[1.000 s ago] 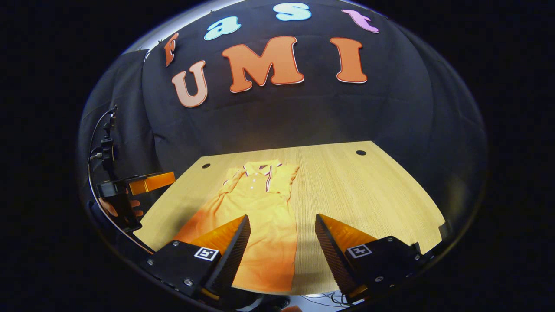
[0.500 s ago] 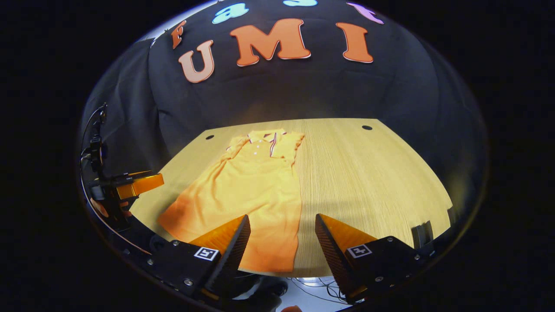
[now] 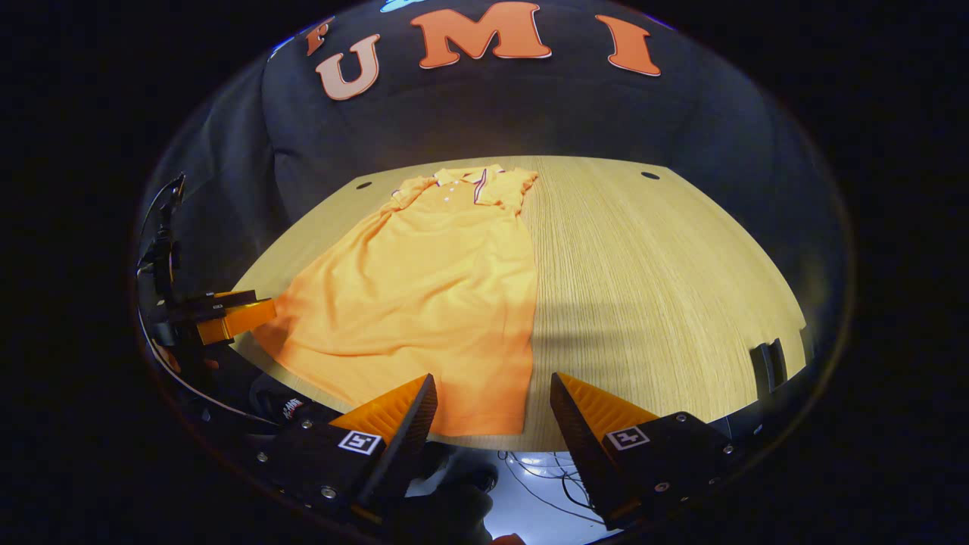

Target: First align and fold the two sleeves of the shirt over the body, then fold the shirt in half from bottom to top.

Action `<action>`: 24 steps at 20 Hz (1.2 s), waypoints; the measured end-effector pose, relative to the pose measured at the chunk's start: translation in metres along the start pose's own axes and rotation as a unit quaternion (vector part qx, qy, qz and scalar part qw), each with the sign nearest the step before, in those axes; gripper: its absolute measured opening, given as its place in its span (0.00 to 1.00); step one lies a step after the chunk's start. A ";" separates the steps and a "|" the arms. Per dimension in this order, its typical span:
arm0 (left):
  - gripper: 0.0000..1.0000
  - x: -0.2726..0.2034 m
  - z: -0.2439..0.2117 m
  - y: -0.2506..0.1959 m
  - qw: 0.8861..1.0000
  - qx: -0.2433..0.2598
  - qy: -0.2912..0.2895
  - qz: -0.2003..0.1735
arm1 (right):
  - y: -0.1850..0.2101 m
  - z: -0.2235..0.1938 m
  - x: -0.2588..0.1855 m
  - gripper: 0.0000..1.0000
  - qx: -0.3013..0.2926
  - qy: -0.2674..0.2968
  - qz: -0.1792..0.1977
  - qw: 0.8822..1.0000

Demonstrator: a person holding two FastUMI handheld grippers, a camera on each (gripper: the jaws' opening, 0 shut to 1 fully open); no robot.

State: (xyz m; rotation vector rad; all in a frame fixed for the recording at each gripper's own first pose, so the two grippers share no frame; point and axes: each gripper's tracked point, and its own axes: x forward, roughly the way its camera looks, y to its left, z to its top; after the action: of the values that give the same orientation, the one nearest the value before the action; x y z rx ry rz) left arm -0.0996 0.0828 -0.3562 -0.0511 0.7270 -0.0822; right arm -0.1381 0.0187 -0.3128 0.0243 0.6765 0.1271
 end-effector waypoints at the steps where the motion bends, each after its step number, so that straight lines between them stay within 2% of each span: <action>1: 1.00 0.006 -0.003 -0.001 1.000 0.002 0.002 0.001 | 0.000 -0.004 0.004 0.92 -0.002 0.005 0.001 1.000; 5: 0.98 0.008 -0.027 0.000 1.000 0.015 0.021 0.011 | 0.002 -0.016 0.014 0.92 -0.019 0.018 0.004 1.000; 6: 0.98 0.010 -0.019 0.001 1.000 0.007 -0.002 0.007 | 0.003 -0.021 0.012 0.92 -0.025 0.022 0.004 0.999; 10: 0.98 0.005 -0.024 0.000 1.000 0.017 -0.022 -0.002 | 0.002 -0.019 0.016 0.92 -0.033 0.004 -0.010 0.999; 12: 0.98 0.010 -0.021 -0.007 1.000 0.012 -0.028 -0.004 | 0.008 -0.018 0.018 0.87 -0.046 -0.002 -0.004 0.999; 13: 0.77 0.011 -0.018 -0.016 0.999 0.017 -0.033 -0.008 | 0.010 -0.017 0.019 0.78 -0.045 0.002 -0.004 0.999; 14: 0.65 0.014 -0.018 -0.030 0.999 0.024 -0.036 -0.015 | 0.010 -0.017 0.019 0.70 -0.038 0.004 -0.011 0.999; 16: 0.22 0.020 -0.015 -0.039 0.998 0.047 -0.034 0.004 | 0.008 -0.015 0.025 0.48 -0.014 0.016 -0.030 0.999; 17: 0.07 0.020 -0.015 -0.041 0.998 0.061 -0.021 0.013 | 0.007 -0.014 0.026 0.30 -0.005 0.020 -0.038 0.999; 18: 0.08 0.022 -0.014 -0.046 0.998 0.063 -0.012 0.010 | 0.008 -0.014 0.027 0.23 0.003 0.022 -0.038 0.999; 19: 0.07 0.019 -0.015 -0.056 0.999 0.042 0.000 -0.011 | 0.010 -0.015 0.025 0.16 0.010 0.031 -0.030 0.999; 20: 0.08 0.019 -0.014 -0.062 0.999 0.008 0.012 -0.028 | 0.011 -0.016 0.025 0.16 0.020 0.038 -0.023 0.999; 22: 0.08 0.026 -0.016 -0.058 0.998 -0.026 0.035 -0.036 | 0.009 -0.017 0.023 0.16 0.036 0.049 -0.019 0.998; 23: 0.01 0.022 -0.015 -0.059 0.998 -0.027 0.045 -0.038 | 0.010 -0.017 0.023 0.16 0.038 0.053 -0.017 0.998; 24: 0.01 0.023 -0.014 -0.058 0.998 -0.026 0.049 -0.038 | 0.007 -0.017 0.022 0.16 0.039 0.056 -0.023 0.997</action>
State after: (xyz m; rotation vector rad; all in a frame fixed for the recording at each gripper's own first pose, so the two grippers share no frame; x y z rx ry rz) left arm -0.0951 0.0230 -0.3777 -0.1255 0.8261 -0.1396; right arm -0.1325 0.0276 -0.3393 0.0762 0.7941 0.0575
